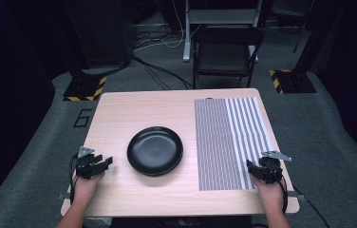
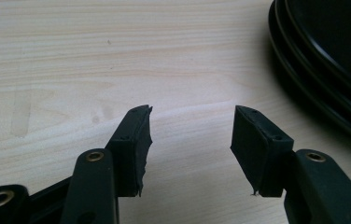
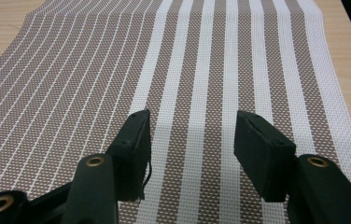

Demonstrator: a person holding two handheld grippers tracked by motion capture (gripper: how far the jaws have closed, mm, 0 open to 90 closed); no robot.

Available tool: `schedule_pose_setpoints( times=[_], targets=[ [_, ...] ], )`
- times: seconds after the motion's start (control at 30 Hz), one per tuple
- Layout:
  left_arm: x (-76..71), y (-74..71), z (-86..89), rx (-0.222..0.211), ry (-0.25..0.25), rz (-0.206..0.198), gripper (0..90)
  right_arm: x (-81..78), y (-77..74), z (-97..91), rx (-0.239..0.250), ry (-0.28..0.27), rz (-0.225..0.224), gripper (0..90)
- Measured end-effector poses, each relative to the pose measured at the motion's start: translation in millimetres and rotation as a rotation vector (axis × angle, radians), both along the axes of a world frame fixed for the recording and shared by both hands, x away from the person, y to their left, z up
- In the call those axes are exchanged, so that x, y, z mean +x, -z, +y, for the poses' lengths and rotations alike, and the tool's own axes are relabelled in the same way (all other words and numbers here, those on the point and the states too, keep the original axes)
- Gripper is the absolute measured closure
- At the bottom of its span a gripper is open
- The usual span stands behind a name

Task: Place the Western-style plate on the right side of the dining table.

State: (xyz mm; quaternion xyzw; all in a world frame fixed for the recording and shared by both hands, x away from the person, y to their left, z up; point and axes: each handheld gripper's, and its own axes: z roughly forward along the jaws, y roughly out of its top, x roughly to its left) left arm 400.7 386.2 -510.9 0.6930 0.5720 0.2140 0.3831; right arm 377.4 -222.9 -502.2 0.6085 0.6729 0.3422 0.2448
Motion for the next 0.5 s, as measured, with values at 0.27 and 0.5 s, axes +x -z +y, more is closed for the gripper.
schedule_pose_setpoints(
  times=[0.27, 0.5],
  targets=[
    [-5.3, -8.2, 2.9, -0.054, -0.003, -0.001, 50.8, -4.3, -11.8, 12.6, -0.004, -0.038, -0.048, 44.8],
    [-8.1, -11.2, 1.0, -0.114, 0.013, 0.004, 50.5, -4.3, -17.0, 23.5, -0.018, -0.064, -0.072, 45.9]
  ],
)
